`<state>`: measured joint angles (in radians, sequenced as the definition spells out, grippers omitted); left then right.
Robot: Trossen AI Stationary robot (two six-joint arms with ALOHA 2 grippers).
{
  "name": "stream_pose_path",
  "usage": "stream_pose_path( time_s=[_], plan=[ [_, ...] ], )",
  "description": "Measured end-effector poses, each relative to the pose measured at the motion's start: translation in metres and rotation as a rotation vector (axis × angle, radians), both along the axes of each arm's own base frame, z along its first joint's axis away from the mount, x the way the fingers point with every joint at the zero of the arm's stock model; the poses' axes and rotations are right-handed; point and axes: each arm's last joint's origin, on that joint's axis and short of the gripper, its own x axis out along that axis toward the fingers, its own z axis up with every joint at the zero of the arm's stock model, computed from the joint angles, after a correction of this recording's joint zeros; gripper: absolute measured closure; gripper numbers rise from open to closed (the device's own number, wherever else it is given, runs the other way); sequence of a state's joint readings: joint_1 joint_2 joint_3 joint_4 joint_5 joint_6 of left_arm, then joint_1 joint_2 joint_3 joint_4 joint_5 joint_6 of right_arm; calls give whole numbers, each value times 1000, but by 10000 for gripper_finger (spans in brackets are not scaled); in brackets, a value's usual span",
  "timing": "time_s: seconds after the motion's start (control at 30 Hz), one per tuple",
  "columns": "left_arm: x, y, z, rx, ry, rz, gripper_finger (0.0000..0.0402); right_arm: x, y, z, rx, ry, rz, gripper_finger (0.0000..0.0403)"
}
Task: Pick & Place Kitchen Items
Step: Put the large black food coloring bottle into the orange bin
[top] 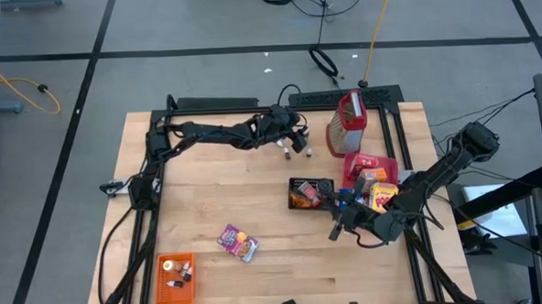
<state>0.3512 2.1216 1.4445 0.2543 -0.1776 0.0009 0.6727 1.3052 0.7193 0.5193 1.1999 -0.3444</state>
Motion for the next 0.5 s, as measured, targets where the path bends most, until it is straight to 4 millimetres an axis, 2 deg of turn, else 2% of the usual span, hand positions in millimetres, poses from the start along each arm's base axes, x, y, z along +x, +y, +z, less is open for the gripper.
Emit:
stream_pose_path(
  time_s=[0.4,0.5],
  plan=[
    [0,2,0,9,7,-81,383,0,0,0,0,0,0,348],
    [0,2,0,8,6,-81,392,0,0,0,0,0,1,348]
  ],
)
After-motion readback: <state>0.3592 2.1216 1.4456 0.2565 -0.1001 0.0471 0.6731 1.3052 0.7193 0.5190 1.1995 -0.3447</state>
